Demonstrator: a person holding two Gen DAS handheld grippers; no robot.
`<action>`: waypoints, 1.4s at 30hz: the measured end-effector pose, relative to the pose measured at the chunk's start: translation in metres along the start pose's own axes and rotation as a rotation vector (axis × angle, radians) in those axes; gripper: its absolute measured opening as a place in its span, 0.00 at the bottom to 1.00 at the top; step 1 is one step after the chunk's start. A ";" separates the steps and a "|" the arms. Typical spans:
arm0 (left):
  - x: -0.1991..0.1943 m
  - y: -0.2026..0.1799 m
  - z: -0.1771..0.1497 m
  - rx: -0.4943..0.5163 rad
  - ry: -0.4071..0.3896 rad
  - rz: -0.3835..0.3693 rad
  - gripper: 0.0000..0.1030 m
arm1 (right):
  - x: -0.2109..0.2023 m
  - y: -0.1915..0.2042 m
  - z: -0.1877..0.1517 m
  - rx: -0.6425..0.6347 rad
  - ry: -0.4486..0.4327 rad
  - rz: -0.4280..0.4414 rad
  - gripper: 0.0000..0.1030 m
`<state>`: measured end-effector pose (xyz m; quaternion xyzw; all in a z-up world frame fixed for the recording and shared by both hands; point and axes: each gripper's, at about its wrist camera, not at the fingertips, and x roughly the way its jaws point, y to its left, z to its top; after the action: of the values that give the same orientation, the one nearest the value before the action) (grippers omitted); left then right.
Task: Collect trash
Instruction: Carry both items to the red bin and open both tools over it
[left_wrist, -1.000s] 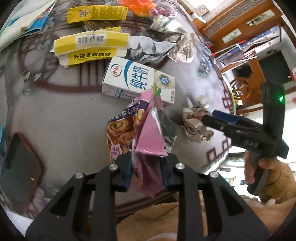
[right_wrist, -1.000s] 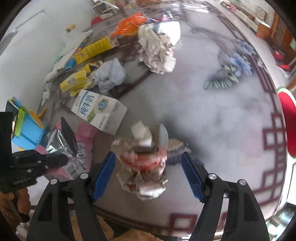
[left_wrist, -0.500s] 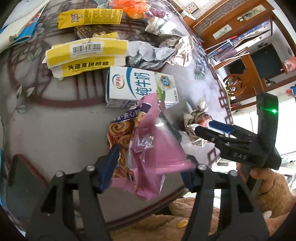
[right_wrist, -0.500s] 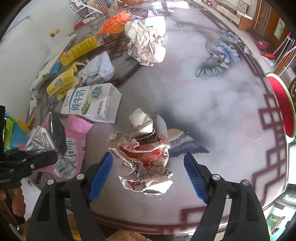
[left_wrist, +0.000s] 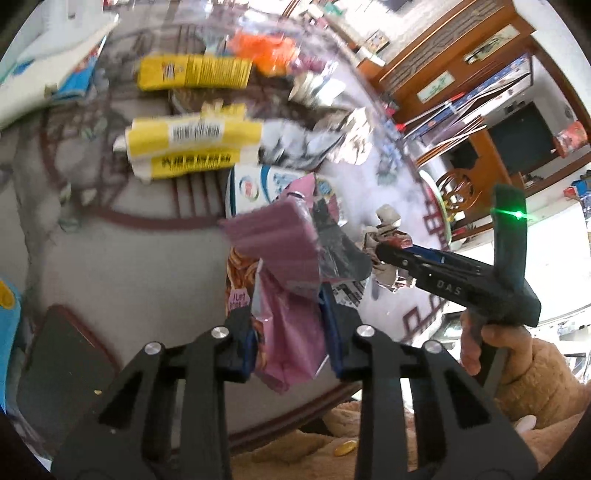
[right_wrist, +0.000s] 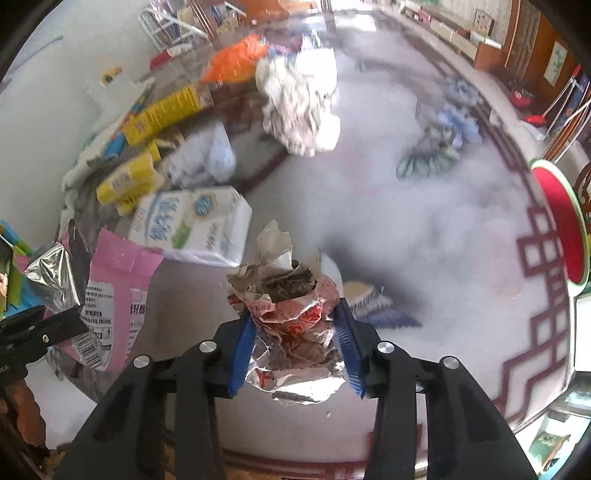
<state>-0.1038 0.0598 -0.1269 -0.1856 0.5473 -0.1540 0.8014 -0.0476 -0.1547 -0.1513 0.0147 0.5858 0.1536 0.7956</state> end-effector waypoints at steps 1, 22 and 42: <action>-0.005 -0.002 0.003 0.003 -0.020 -0.004 0.28 | -0.005 0.000 0.003 0.000 -0.019 0.001 0.39; -0.043 -0.038 0.073 0.026 -0.270 -0.045 0.28 | -0.059 -0.015 0.034 0.107 -0.200 0.012 0.40; 0.007 -0.085 0.107 -0.072 -0.283 0.034 0.28 | -0.054 -0.092 0.082 0.082 -0.181 0.081 0.40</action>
<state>-0.0048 -0.0051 -0.0574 -0.2245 0.4373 -0.0928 0.8659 0.0357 -0.2435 -0.0946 0.0846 0.5163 0.1595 0.8372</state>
